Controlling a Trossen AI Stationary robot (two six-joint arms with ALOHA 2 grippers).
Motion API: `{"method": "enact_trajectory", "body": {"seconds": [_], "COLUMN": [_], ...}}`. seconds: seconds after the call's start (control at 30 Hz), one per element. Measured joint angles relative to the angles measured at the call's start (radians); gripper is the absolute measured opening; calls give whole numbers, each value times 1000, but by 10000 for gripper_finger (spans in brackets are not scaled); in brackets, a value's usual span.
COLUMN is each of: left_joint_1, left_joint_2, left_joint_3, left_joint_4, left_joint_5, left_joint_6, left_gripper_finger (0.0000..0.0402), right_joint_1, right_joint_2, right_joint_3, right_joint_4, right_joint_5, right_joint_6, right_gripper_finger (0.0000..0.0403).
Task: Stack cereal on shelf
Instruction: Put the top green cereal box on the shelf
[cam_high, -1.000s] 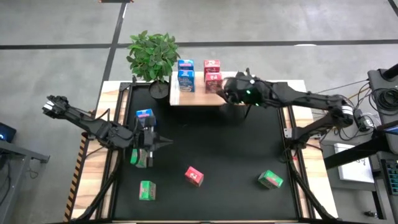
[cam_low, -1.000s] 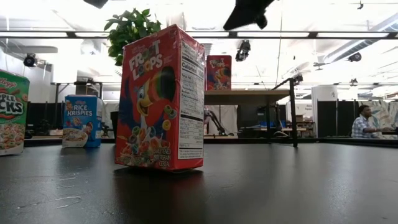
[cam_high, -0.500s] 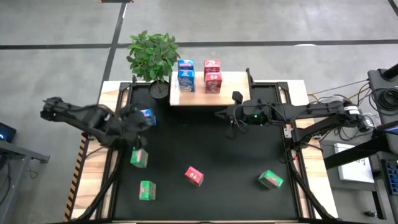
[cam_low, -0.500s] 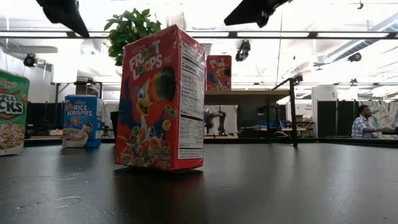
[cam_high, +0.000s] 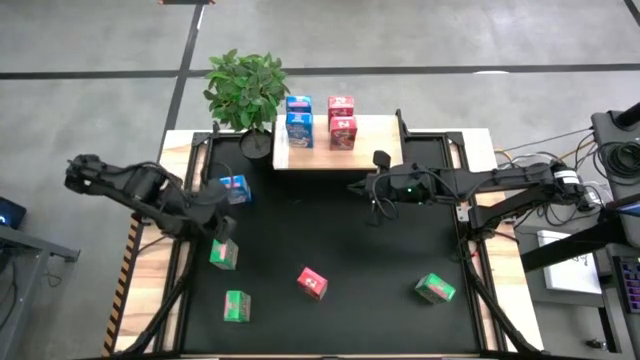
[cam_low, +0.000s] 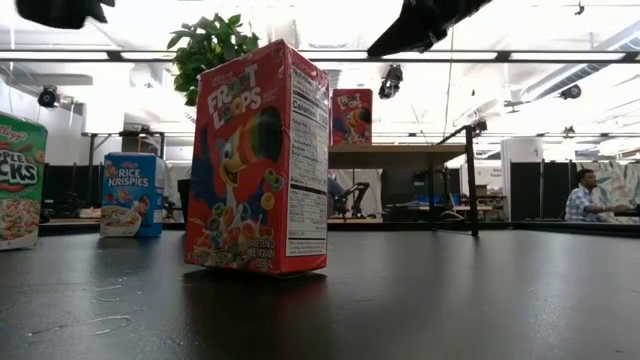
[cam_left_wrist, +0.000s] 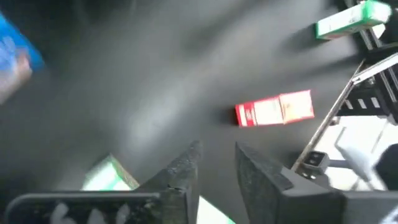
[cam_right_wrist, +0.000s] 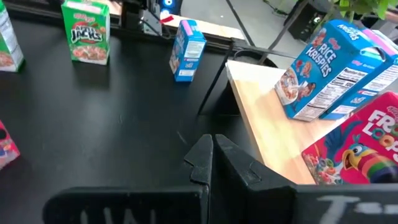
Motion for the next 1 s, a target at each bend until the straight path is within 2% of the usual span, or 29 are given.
{"method": "enact_trajectory", "body": {"seconds": [0.33,0.5,0.67,0.8,1.0], "left_joint_1": [-181,-232,-245,-245,-247], "left_joint_2": [117,167,201,218,256], "left_joint_3": [-66,-75,-81,-111,-155], "left_joint_4": [-68,-201,-229,-218,-186], "left_joint_5": [44,85,62,25,24], "left_joint_6": [-393,-519,-548,-557,-583], "left_gripper_finger": [159,205,234,238,238], "right_joint_1": [0,0,0,0,0], "right_joint_2": [-2,-2,-2,-2,-2], "right_joint_3": [-63,-64,-64,-64,-64], "right_joint_4": [122,119,123,122,121], "right_joint_5": [-3,-4,-30,-30,-30], "right_joint_6": [-58,-69,-94,-103,-101], "right_gripper_finger": [9,9,9,9,9]}}
